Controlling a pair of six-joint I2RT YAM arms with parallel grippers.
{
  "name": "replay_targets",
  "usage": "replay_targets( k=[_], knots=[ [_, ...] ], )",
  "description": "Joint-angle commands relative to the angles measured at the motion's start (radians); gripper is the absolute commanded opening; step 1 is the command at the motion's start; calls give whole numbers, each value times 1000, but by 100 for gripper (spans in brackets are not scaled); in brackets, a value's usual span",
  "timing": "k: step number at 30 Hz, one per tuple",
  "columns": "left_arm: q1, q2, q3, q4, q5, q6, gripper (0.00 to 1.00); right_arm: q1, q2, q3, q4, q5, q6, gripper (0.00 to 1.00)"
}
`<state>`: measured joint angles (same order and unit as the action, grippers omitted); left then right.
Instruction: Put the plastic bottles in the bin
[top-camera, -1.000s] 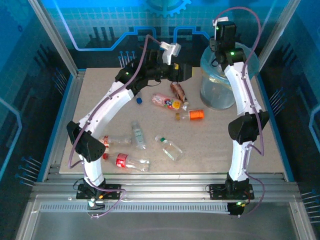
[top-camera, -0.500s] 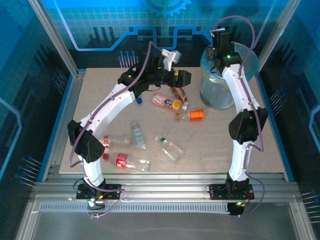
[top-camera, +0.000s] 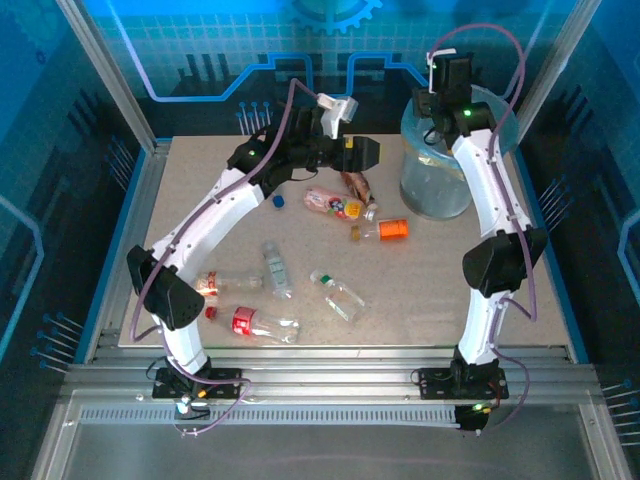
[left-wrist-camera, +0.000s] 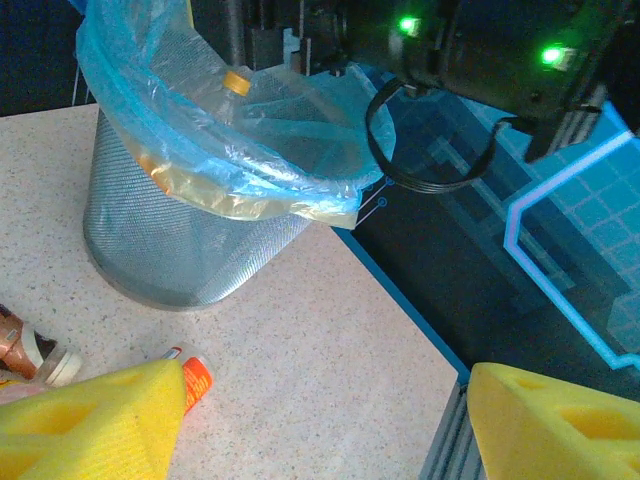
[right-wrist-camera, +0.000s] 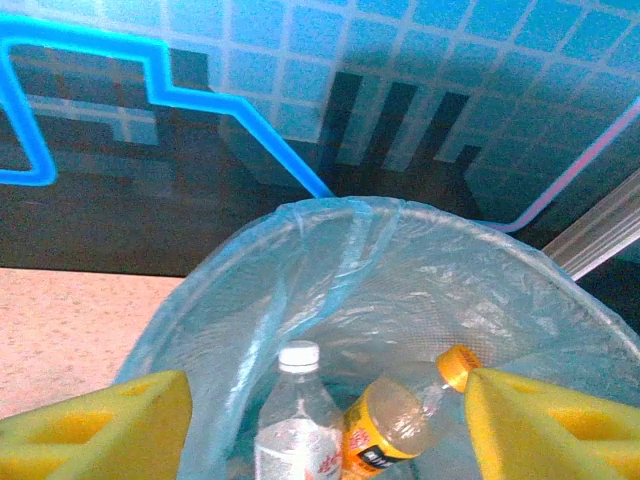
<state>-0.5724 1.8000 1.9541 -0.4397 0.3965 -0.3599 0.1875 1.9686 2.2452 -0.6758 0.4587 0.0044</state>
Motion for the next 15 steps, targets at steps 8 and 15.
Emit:
replay_targets(
  k=[8, 15],
  knots=[
    [-1, -197, -161, -49, -66, 100, 76, 178, -166, 14, -71, -118, -9, 73],
    [-1, -359, -341, -116, -143, 149, 78, 386, -228, -140, -99, -213, -94, 73]
  ],
)
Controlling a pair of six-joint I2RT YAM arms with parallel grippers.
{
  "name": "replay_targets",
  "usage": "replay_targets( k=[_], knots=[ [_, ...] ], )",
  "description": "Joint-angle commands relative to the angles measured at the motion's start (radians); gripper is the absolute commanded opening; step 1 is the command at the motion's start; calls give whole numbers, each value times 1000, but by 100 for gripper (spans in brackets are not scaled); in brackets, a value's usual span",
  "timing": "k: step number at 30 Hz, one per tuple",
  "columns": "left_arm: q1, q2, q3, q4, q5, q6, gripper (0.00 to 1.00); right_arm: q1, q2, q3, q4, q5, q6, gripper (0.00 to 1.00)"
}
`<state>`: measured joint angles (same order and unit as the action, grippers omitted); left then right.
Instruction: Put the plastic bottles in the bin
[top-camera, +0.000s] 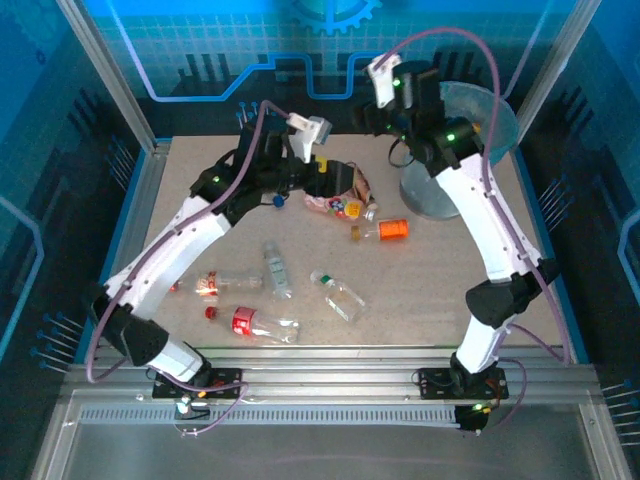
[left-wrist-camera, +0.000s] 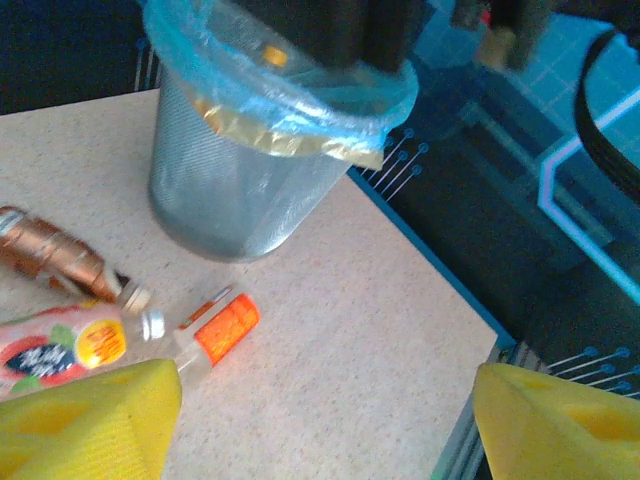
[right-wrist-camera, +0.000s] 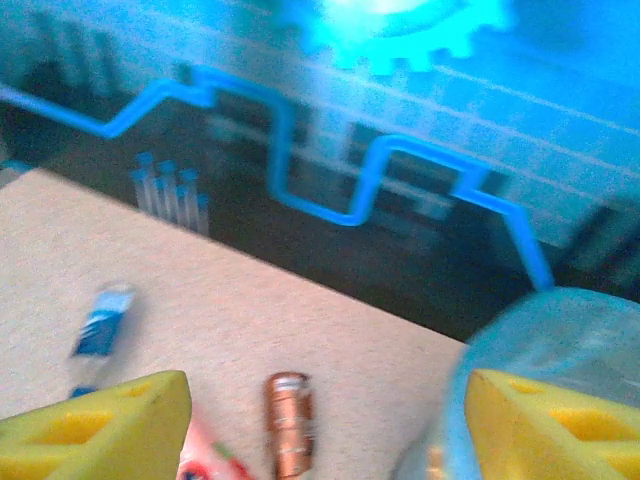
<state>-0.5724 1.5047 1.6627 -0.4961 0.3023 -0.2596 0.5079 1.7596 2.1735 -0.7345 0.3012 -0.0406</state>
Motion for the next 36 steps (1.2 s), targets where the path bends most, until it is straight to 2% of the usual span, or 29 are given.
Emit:
replay_targets(
  k=[1, 8, 13, 17, 20, 23, 25, 28, 32, 36],
  knots=[
    [2, -91, -76, -81, -59, 59, 80, 97, -29, -100, -39, -56, -47, 73],
    [5, -313, -290, -137, -187, 82, 88, 246, -49, -271, -4, -165, 15, 73],
    [12, -449, -411, -195, -256, 5, 88, 338, -41, -309, -27, -177, 61, 73],
    [37, -531, -496, -246, -316, -77, 89, 396, -67, -405, 31, -205, 134, 73],
    [86, -595, -576, -254, -328, -161, 90, 451, -86, -470, 64, -199, 157, 73],
    [166, -674, -681, -221, -319, -257, 90, 491, -94, -503, 57, -177, 178, 73],
    [230, -725, -743, -207, -306, -313, 90, 501, -110, -550, 84, -207, 196, 73],
    [311, -776, -796, -208, -302, -348, 90, 506, -133, -621, 131, -256, 241, 73],
    [375, -793, -831, -228, -331, -364, 92, 527, -118, -641, 124, -283, 267, 73],
    [435, -774, -857, -218, -327, -374, 92, 569, -80, -639, 88, -250, 248, 74]
  ],
)
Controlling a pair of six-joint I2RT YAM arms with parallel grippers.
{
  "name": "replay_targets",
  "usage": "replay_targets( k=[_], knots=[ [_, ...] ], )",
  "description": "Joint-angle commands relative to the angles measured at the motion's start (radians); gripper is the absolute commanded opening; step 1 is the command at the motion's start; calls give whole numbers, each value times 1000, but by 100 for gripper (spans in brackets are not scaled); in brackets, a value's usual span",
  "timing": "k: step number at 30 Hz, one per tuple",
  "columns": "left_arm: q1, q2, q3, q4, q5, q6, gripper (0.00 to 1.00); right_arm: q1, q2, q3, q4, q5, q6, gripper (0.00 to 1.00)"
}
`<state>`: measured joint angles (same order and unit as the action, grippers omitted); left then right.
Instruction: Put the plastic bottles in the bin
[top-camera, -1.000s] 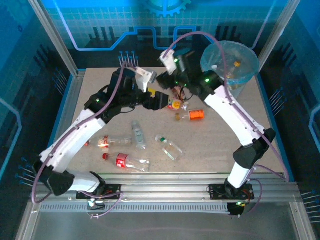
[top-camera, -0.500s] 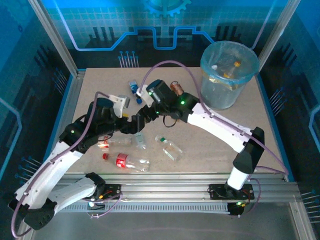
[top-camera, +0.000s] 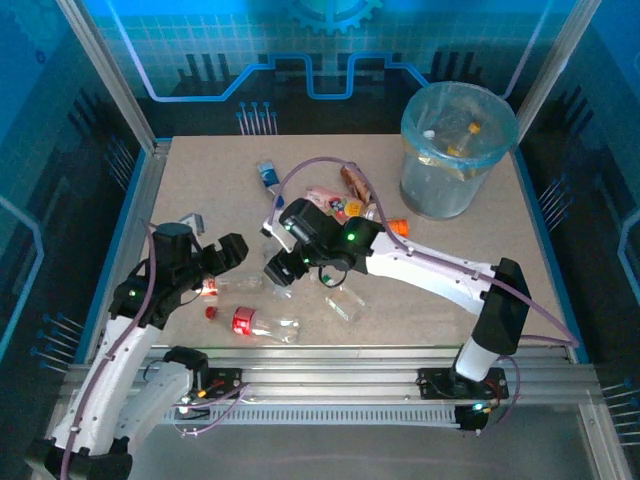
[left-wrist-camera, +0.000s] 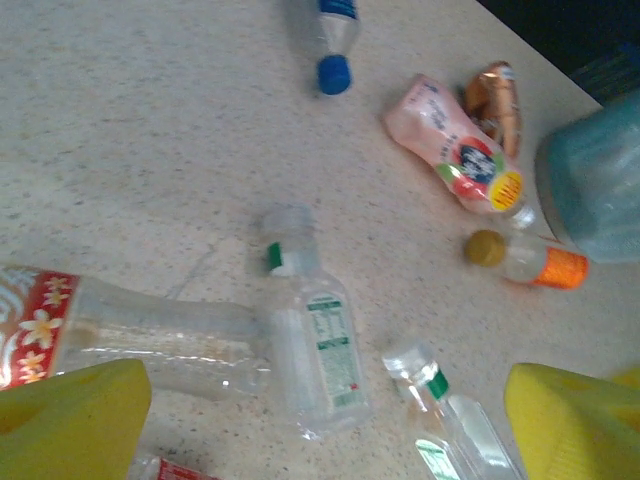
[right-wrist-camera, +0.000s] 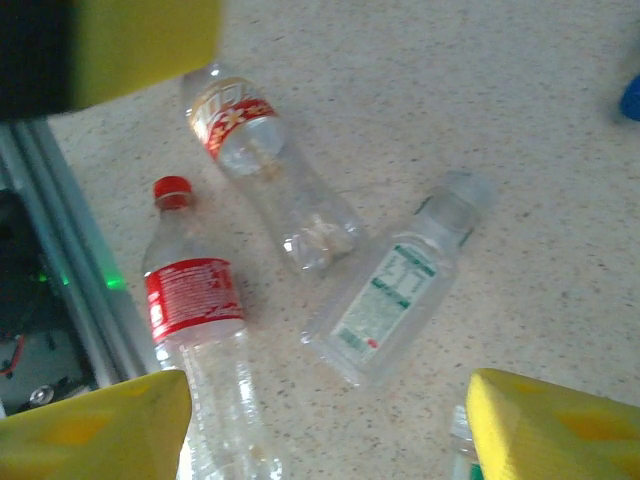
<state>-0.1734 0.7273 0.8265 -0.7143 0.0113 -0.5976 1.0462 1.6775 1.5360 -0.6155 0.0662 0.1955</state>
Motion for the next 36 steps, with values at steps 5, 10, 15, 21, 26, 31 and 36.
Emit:
replay_targets(
  k=[5, 10, 15, 21, 26, 31, 36],
  knots=[
    [127, 15, -51, 41, -25, -17, 92, 80, 52, 2, -46, -20, 1, 73],
    [256, 30, -88, 90, 25, -8, 92, 150, 144, 62, -90, -16, -40, 74],
    [331, 51, -133, 138, 94, -7, 93, 179, 251, 124, -109, -43, -62, 79],
    [370, 45, -150, 141, 141, 11, 93, 215, 381, 214, -162, -52, -104, 81],
    [383, 34, -147, 133, 158, 35, 93, 224, 482, 295, -218, -53, -131, 81],
    [393, 35, -135, 121, 186, 57, 93, 225, 545, 329, -243, -32, -143, 81],
    [399, 32, -117, 116, 203, 62, 93, 225, 578, 344, -259, -10, -154, 78]
  ],
)
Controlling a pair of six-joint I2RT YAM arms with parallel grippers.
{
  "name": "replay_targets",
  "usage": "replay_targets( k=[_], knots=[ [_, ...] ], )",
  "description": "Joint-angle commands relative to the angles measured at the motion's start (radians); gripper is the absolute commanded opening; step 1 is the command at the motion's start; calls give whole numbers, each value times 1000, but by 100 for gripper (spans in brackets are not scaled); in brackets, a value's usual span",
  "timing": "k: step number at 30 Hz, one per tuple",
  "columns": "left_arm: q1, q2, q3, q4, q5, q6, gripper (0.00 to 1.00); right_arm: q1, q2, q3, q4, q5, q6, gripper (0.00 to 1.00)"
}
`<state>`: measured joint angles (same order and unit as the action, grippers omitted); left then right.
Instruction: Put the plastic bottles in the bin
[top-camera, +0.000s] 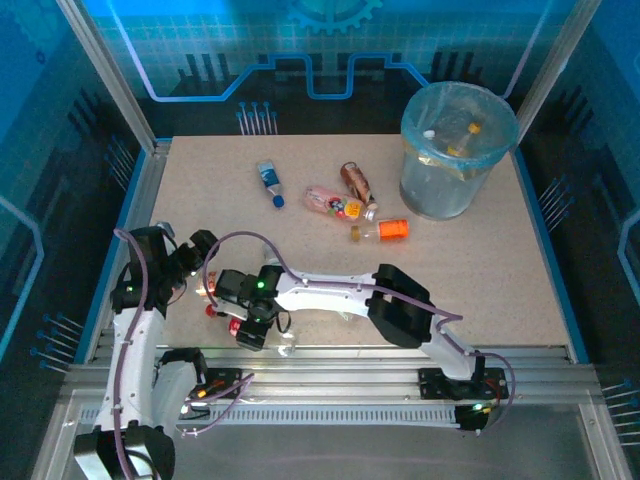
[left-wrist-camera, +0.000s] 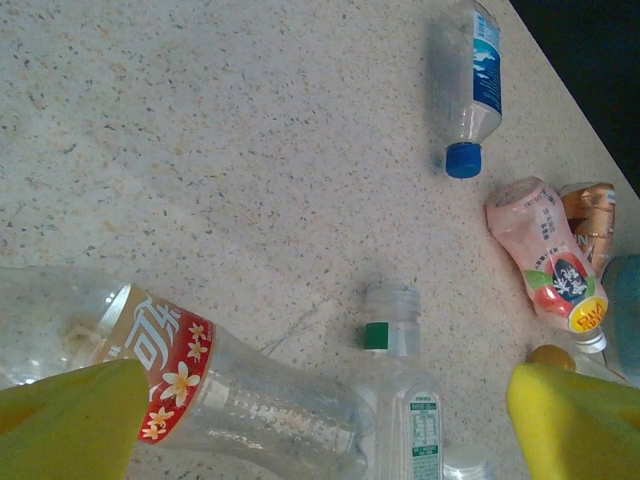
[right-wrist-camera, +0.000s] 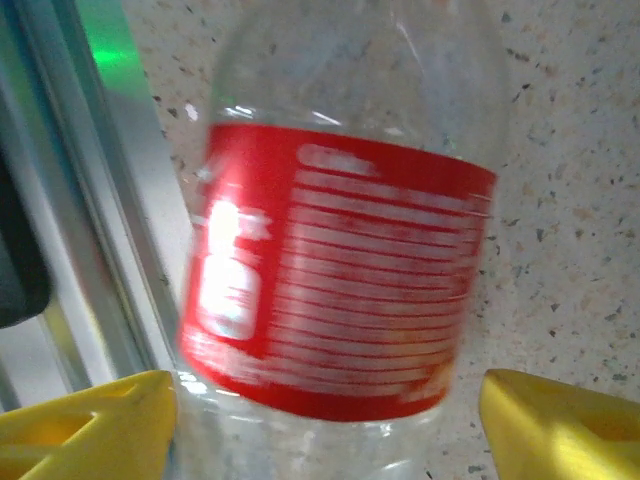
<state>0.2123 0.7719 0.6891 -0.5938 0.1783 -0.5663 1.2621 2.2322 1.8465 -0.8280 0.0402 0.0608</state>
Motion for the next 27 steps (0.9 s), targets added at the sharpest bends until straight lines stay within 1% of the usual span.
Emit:
replay_targets(
  k=[1, 6, 11, 13, 21, 24, 27],
  knots=[
    [13, -14, 22, -5, 40, 32, 93, 9, 27, 33, -45, 22, -19, 78],
    [15, -16, 38, -18, 49, 34, 92, 10, 35, 40, -51, 33, -15, 73],
    [15, -27, 77, -43, 61, 37, 92, 9, 7, 34, -62, 26, -9, 61],
    [15, -29, 111, -59, 57, 44, 92, 9, -27, 15, -56, 24, -8, 58],
    [15, -26, 270, -95, 5, 96, 91, -3, -199, -100, -6, 25, 8, 52],
    [15, -25, 343, -101, -18, 129, 91, -32, -277, -158, 30, 13, 24, 52],
    [13, -13, 399, -64, -26, 170, 91, -76, -369, -203, 45, 17, 32, 51]
  ],
)
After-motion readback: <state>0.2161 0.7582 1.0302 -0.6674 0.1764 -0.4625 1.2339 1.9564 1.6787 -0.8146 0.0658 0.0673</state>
